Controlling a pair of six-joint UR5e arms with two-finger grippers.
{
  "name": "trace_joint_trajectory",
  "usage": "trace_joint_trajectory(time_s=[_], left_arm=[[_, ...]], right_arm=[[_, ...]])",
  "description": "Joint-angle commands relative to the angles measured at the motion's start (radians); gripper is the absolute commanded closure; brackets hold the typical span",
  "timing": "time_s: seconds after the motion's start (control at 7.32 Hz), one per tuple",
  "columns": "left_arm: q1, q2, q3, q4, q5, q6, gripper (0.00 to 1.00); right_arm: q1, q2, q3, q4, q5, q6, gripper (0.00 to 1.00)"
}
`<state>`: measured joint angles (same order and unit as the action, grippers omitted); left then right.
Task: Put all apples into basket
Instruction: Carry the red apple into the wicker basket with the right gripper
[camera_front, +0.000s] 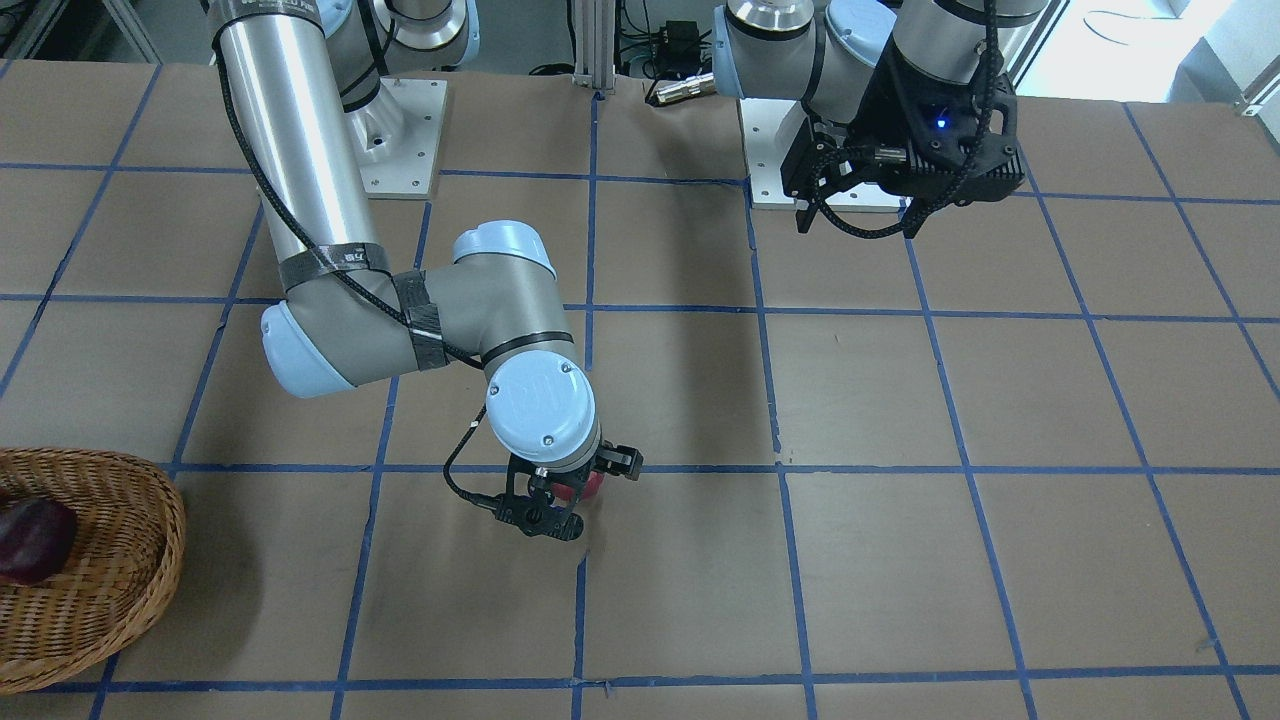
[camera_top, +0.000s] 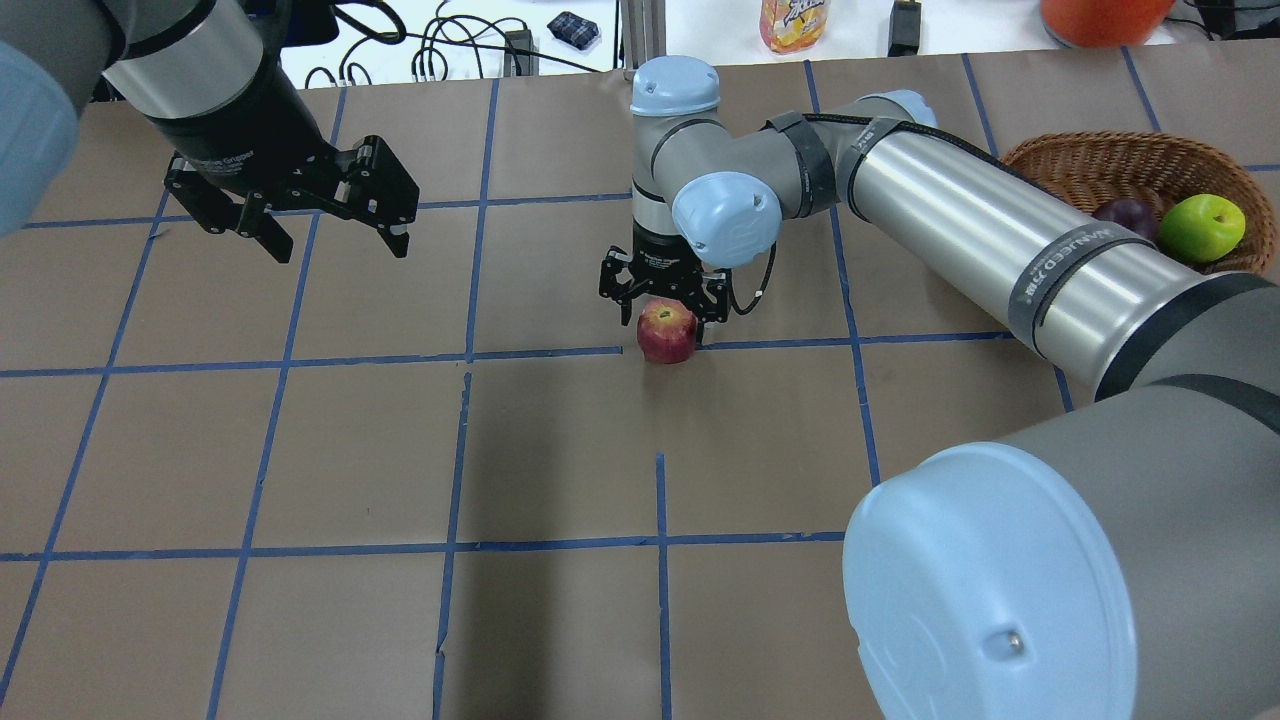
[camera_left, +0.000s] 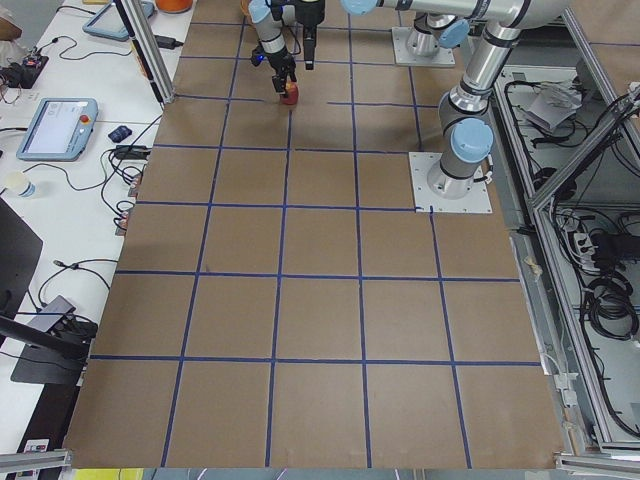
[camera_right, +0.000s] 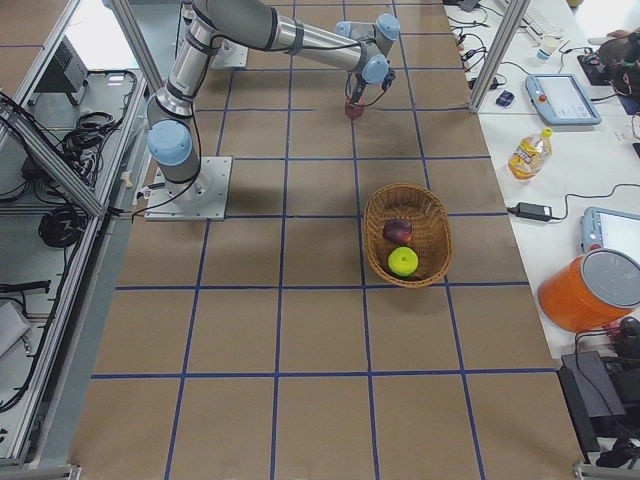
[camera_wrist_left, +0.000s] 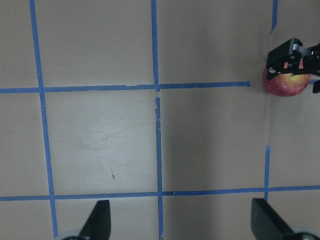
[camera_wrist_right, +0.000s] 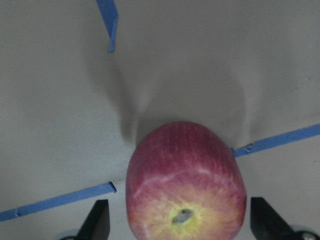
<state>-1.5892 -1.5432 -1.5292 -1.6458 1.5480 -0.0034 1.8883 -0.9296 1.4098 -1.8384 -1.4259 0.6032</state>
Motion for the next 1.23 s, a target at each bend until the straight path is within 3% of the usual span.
trace_joint_trajectory(time_s=[0.0, 0.14, 0.27, 0.68, 1.09], left_arm=[[0.000, 0.000, 0.000, 0.001, 0.000, 0.000, 0.00], [0.000, 0.000, 0.000, 0.001, 0.000, 0.002, 0.00], [0.000, 0.000, 0.000, 0.001, 0.000, 0.002, 0.00], [0.002, -0.001, 0.001, 0.003, 0.000, 0.002, 0.00], [0.000, 0.000, 0.000, 0.003, 0.000, 0.005, 0.00]], right_arm=[[-0.002, 0.005, 0.006, -0.041, -0.002, 0.001, 0.05], [-0.002, 0.008, 0.009, -0.053, -0.005, 0.000, 0.49], [-0.008, -0.003, 0.003, -0.042, -0.011, 0.001, 0.99], [-0.049, -0.040, -0.029, 0.002, -0.071, -0.005, 1.00], [-0.269, -0.155, -0.139, 0.273, -0.076, -0.228, 1.00]])
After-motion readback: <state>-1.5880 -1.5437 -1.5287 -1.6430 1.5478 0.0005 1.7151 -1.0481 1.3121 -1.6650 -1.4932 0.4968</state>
